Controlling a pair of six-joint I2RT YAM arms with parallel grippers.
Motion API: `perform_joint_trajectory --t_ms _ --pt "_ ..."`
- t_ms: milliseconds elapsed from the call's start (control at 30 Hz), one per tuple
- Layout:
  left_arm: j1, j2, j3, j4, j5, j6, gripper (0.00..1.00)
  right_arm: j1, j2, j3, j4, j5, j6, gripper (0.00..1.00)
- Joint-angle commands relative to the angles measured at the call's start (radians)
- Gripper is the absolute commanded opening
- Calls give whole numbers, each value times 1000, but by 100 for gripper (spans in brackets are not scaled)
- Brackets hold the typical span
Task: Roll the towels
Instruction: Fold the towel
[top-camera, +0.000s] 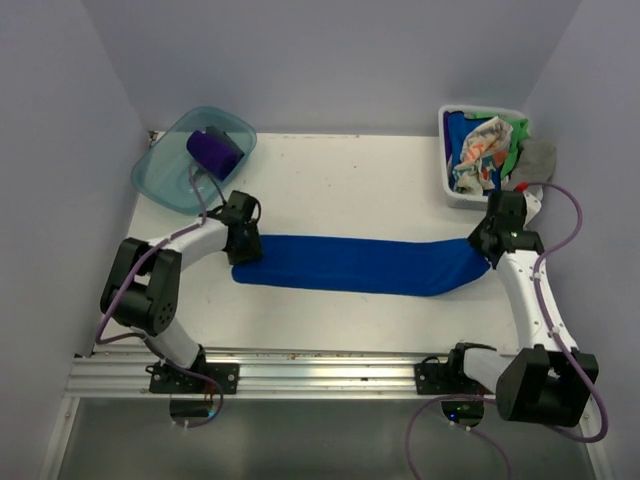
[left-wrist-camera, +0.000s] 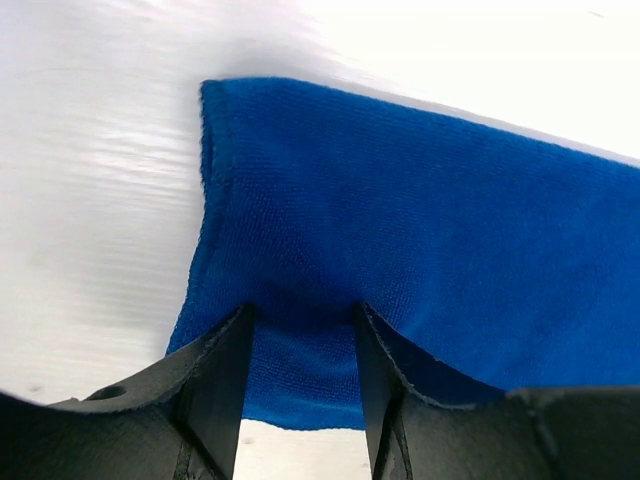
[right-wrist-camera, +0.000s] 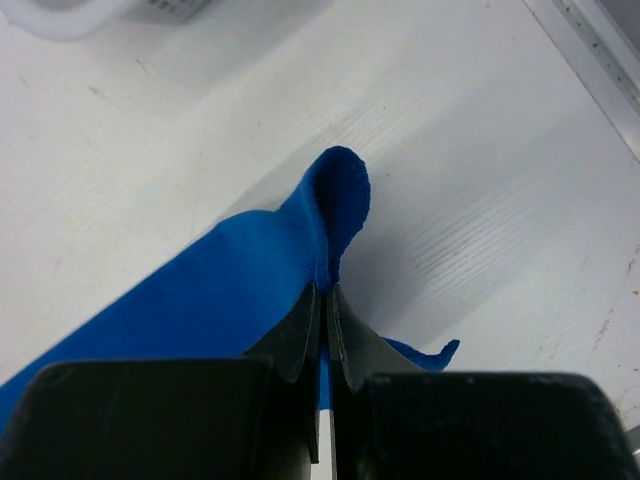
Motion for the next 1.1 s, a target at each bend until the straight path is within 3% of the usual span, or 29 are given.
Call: perform_joint_trajectory --t_ms 0,300,500,667,1067 --pt "-86 86 -21 49 137 -75 48 18 -50 106 -72 18 -22 0" --pt "-102 -18 97 -121 33 0 50 248 -50 228 -126 27 41 0" --pt "50 -93 77 -146 45 65 50 414 -6 257 -94 27 93 0" --pt "139 -80 31 -136 25 91 50 585 86 295 -50 61 128 0" --pt "138 -51 -56 -48 134 56 49 892 420 519 49 79 132 0"
